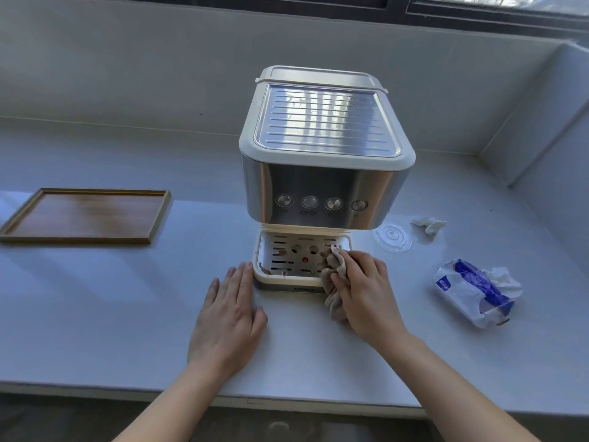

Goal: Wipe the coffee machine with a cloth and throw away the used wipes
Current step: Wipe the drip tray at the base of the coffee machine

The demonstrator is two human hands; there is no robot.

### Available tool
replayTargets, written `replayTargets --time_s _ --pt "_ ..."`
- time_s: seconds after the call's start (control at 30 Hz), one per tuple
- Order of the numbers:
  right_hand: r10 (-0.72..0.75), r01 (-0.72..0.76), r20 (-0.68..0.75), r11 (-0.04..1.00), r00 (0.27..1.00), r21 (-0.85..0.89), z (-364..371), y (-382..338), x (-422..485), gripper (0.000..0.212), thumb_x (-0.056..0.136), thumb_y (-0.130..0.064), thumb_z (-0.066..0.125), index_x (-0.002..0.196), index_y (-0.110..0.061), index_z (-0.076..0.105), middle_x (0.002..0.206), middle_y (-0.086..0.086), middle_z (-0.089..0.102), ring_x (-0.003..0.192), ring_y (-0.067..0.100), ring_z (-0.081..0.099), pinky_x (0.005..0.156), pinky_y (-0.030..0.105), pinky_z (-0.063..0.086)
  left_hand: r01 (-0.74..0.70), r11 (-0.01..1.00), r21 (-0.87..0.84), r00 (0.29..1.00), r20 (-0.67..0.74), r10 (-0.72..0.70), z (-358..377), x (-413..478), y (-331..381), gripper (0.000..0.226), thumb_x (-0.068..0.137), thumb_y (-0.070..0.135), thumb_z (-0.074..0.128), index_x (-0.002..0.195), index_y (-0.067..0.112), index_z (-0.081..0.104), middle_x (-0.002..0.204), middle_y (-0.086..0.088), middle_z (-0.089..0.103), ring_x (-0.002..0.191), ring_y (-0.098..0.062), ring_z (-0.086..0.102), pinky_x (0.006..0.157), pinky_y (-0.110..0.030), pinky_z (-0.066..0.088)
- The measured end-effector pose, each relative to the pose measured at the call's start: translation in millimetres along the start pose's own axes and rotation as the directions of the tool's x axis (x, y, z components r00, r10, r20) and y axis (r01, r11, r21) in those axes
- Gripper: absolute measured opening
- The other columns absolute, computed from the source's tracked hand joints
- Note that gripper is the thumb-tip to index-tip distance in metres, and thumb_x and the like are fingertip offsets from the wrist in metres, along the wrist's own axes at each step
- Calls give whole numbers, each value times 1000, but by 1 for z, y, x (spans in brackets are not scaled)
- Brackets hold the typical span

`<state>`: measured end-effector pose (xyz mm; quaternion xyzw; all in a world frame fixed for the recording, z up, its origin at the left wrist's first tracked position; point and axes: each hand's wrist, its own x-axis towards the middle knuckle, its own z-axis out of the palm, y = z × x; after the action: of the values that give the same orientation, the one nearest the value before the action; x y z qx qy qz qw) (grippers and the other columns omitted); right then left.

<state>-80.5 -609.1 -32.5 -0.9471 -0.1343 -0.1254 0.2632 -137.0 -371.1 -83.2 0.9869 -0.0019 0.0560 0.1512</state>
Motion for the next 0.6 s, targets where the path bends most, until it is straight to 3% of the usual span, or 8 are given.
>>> replayTargets --time_s 0.1,0.17,0.2,0.27,0.33,0.4,0.5,0.6 --pt "48 -47 -4 994 999 97 -4 1 14 26 102 -18 46 117 -12 68 115 3 58 105 23 49 91 19 42 -3 1000 1 1000 -3 3 1 0 0 71 92 43 18 153 24 -14 164 8 -6 149 -4 -11 123 -33 -6" --pt "148 -152 32 967 988 205 -9 -2 33 23 102 -13 46 95 -5 67 108 10 57 99 12 56 80 11 41 -1 1000 3 1000 -4 1 1 0 0 71 92 43 17 153 24 -13 164 8 -5 149 -4 -10 123 -33 -5" --pt "208 -207 24 946 978 248 -12 0 41 23 101 -11 46 86 -5 63 103 10 56 94 7 58 76 13 41 -1 1000 2 1000 -3 1 0 0 0 71 92 43 17 154 24 -12 164 9 -5 149 -4 -10 123 -33 -5" --pt "292 -273 -45 930 955 245 -14 8 52 21 99 -14 47 83 -6 59 93 3 54 91 18 57 72 23 39 1 1000 -1 1000 -5 -1 1 0 -1 72 91 43 17 154 25 -13 164 10 -6 149 -3 -11 123 -33 -6" --pt "282 -258 -55 929 958 266 -13 10 54 14 96 -17 54 86 -9 59 92 -3 49 92 23 55 72 22 38 -6 1000 -3 1000 -11 6 1 1 -1 72 91 43 17 154 25 -14 163 10 -8 149 -3 -11 123 -32 -6" --pt "143 -152 56 952 988 266 -9 7 45 13 92 -22 62 101 -13 64 109 -3 53 104 19 53 85 14 40 -12 1000 1 1000 -12 12 1 0 0 72 91 42 18 154 24 -13 163 9 -9 149 -4 -10 123 -33 -5" --pt "-95 96 134 995 986 1 4 7 15 54 91 -34 63 140 -16 49 146 -2 44 133 21 33 116 29 23 -8 1000 6 1000 -19 8 1 0 0 73 91 42 19 155 23 -11 163 8 -7 150 -5 -7 123 -33 -4" --pt "-167 188 148 971 975 -147 12 11 6 52 98 -36 50 145 -16 45 151 3 43 141 26 33 118 42 25 -3 1000 9 1000 -18 3 2 0 0 74 91 42 21 155 23 -12 164 8 -7 150 -5 -8 123 -34 -3"
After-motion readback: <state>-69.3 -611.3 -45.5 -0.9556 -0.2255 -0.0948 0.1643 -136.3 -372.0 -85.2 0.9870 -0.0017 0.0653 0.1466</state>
